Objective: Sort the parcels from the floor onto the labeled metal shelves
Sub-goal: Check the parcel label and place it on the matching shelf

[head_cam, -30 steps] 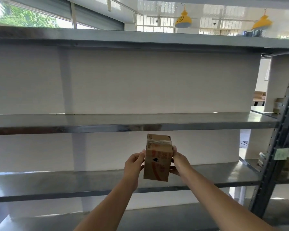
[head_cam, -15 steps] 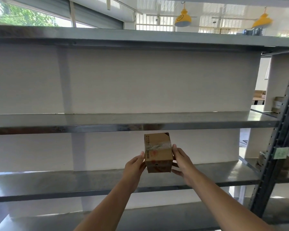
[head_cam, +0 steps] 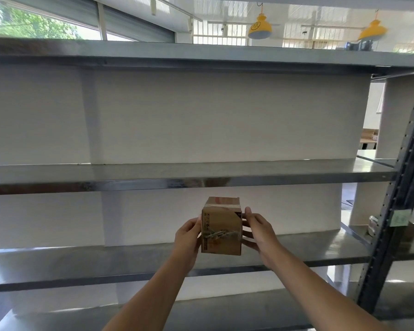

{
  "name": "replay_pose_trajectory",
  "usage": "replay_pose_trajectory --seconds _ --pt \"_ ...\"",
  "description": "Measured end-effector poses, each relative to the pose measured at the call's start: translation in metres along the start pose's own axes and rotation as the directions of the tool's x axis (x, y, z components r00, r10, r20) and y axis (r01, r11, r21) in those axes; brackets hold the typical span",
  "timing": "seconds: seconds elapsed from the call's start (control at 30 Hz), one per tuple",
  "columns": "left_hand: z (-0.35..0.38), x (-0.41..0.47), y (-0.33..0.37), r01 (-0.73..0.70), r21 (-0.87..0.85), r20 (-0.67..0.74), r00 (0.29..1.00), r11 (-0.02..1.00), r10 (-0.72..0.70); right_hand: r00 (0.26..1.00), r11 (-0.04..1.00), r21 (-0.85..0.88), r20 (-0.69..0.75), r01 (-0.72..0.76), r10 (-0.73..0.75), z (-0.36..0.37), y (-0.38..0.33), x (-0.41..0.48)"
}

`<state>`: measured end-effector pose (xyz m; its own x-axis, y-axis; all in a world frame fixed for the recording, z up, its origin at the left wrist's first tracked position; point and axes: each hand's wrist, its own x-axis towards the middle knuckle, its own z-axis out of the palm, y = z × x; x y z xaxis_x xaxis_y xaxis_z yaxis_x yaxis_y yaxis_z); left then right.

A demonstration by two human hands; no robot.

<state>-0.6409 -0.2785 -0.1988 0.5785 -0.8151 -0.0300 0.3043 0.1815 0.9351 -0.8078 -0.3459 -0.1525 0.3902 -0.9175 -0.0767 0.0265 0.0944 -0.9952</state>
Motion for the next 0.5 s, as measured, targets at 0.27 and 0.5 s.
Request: replay_pose_trajectory --seconds 0.27,0.5 --pt "0.0011 -0.0093 0.0035 -0.032 -0.027 0.088 0.996 0.999 0.034 0.998 0.988 0.139 0.018 0.061 -0.064 0.0035 0.0069 0.0006" --pt "-0.0063 -0.0097 0.0082 0.023 -0.136 0.133 0.991 0.990 -0.005 0.994 0.974 0.207 0.038 0.091 -0.101 0.0102 0.0052 0.0013"
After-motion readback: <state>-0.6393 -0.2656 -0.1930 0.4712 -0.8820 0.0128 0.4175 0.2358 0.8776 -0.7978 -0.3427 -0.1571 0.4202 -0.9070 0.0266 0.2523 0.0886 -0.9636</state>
